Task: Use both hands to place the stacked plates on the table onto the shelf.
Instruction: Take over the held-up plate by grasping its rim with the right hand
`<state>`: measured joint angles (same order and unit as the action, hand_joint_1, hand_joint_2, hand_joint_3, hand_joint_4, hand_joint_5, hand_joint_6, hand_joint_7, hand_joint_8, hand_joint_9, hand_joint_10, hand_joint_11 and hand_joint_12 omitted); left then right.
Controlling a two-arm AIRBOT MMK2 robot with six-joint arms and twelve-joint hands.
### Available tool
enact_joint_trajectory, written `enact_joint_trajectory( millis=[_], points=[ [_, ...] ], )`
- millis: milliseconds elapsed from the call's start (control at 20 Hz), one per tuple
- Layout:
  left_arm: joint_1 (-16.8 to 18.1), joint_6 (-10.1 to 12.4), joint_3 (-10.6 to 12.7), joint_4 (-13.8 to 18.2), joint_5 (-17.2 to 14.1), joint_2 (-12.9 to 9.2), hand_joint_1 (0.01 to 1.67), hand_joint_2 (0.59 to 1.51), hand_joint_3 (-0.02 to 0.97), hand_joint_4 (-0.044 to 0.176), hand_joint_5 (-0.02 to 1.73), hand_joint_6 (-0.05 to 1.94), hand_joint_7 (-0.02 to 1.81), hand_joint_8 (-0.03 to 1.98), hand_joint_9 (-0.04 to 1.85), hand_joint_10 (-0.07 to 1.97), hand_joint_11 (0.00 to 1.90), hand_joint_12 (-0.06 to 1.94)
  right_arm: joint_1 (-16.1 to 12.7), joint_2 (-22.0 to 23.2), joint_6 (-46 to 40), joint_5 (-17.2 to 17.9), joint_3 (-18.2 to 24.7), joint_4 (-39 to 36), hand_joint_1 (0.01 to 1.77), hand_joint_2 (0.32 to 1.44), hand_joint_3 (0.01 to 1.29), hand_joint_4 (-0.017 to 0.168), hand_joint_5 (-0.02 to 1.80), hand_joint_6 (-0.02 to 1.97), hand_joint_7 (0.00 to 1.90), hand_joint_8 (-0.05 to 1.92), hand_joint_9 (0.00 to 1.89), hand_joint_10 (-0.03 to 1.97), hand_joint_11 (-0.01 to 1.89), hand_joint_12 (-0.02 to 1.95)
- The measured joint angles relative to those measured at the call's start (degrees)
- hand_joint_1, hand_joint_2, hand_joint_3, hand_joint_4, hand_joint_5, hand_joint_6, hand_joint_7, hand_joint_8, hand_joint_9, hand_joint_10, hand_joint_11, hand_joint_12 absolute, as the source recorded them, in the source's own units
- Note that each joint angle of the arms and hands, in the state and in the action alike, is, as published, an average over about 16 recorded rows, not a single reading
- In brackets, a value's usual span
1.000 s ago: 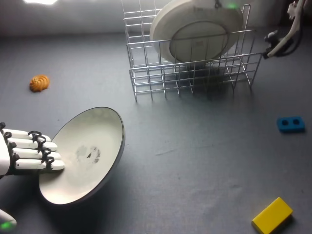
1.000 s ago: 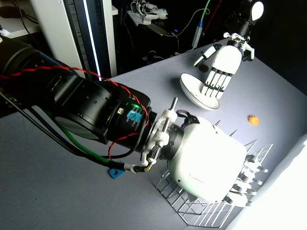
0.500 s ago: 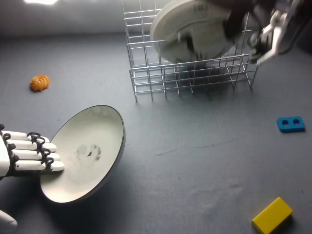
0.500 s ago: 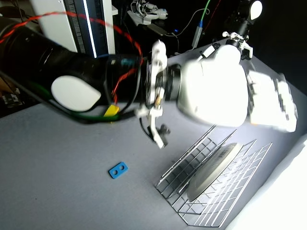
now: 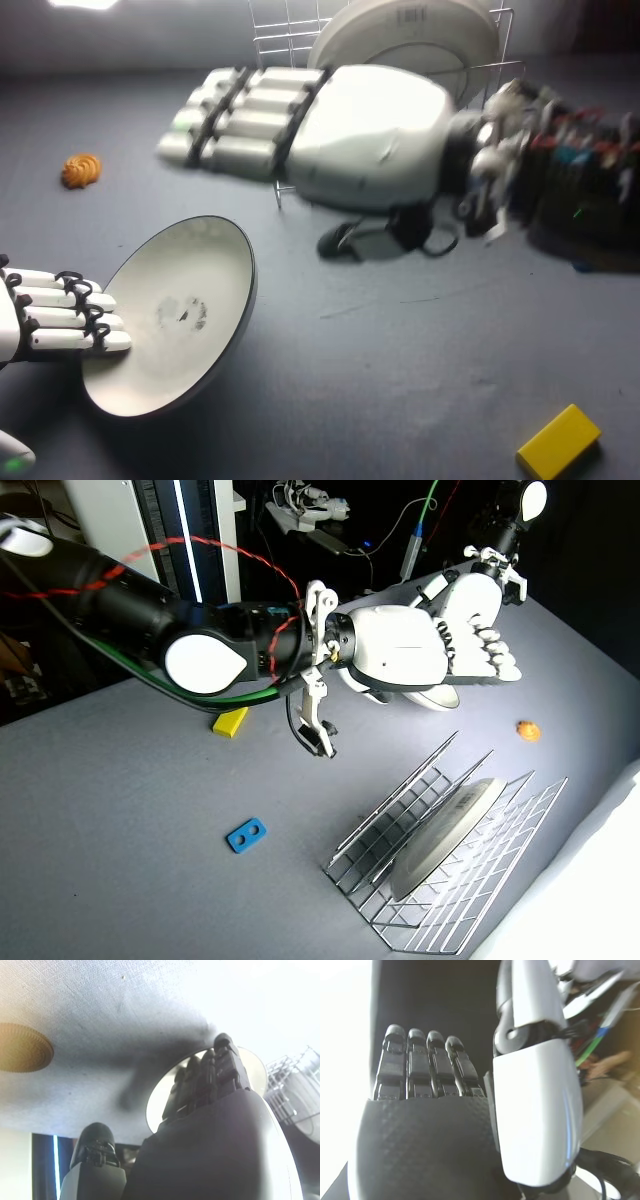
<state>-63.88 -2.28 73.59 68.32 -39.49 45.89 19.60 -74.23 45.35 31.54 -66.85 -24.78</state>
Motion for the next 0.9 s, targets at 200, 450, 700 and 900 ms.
enact_joint_trajectory(
  millis=[200, 450, 700, 900],
  points=[
    [0.0, 0.0, 0.0, 0.0, 0.1, 0.0, 0.01, 1.161, 0.004, -0.008, 0.02, -0.03, 0.01, 0.0, -0.02, -0.04, 0.01, 0.01, 2.2, -3.7, 4.5, -1.5, -0.5, 0.0, 1.32, 0.91, 0.01, 0.003, 0.02, 0.01, 0.02, 0.01, 0.02, -0.01, 0.03, 0.01],
    [0.0, 0.0, -0.1, -0.1, 0.1, 0.0, 0.01, 1.163, 0.005, -0.008, 0.02, -0.03, 0.01, -0.01, -0.02, -0.04, 0.02, 0.01, 3.8, -8.0, 8.7, -3.2, -2.1, 0.4, 1.32, 0.93, 0.01, 0.003, 0.04, 0.01, 0.04, 0.01, 0.03, -0.01, 0.03, 0.06],
    [-0.1, 0.0, 0.0, -0.2, 0.1, 0.1, 0.01, 1.179, 0.009, -0.009, 0.02, -0.03, 0.01, -0.01, -0.02, -0.04, 0.02, 0.01, 4.4, -11.4, 11.2, -4.3, -4.3, 1.5, 1.31, 0.95, 0.01, 0.001, 0.14, 0.02, 0.15, 0.01, 0.14, -0.01, 0.05, 0.29],
    [-0.2, 0.0, 0.0, -0.2, 0.0, 0.2, 0.01, 1.192, 0.013, -0.009, 0.02, -0.03, 0.02, -0.01, -0.02, -0.04, 0.02, 0.01, 4.5, -13.4, 11.9, -4.3, -5.9, 2.5, 1.29, 0.98, 0.01, 0.0, 0.33, 0.1, 0.37, 0.05, 0.35, 0.01, 0.12, 0.53]
  ],
)
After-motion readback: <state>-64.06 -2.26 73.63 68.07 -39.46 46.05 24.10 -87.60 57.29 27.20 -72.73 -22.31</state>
